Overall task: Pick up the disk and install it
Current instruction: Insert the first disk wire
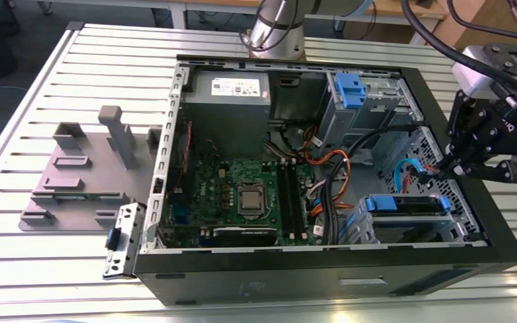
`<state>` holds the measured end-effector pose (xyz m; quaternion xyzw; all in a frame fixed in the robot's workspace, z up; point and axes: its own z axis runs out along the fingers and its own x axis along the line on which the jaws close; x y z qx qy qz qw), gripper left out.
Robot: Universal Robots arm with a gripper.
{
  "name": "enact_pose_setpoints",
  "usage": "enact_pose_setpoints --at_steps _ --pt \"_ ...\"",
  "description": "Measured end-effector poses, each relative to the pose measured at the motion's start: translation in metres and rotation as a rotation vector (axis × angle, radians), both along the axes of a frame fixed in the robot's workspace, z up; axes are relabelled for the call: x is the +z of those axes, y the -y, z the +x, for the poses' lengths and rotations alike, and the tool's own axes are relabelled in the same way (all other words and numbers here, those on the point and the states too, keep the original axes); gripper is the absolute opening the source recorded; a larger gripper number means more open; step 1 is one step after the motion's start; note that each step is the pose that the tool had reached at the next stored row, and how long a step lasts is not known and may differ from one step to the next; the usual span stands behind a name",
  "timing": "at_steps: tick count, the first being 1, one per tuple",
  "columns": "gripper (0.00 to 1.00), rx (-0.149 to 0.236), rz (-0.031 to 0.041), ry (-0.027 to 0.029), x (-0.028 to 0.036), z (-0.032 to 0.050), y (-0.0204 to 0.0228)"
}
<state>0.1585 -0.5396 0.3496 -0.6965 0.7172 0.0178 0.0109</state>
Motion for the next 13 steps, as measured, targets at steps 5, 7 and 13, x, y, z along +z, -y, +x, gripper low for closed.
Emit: enact_pose_setpoints --at_steps 5,7,13 --pt "0.17 0.002 -0.0066 0.0000 -0.0001 -0.0046 0.0046" --pt "0.17 0.002 -0.0075 0.0000 0.0000 -0.0057 0.0080" --pt "0.17 0.003 -0.0086 0.0000 -0.0016 -0.0103 0.0159"
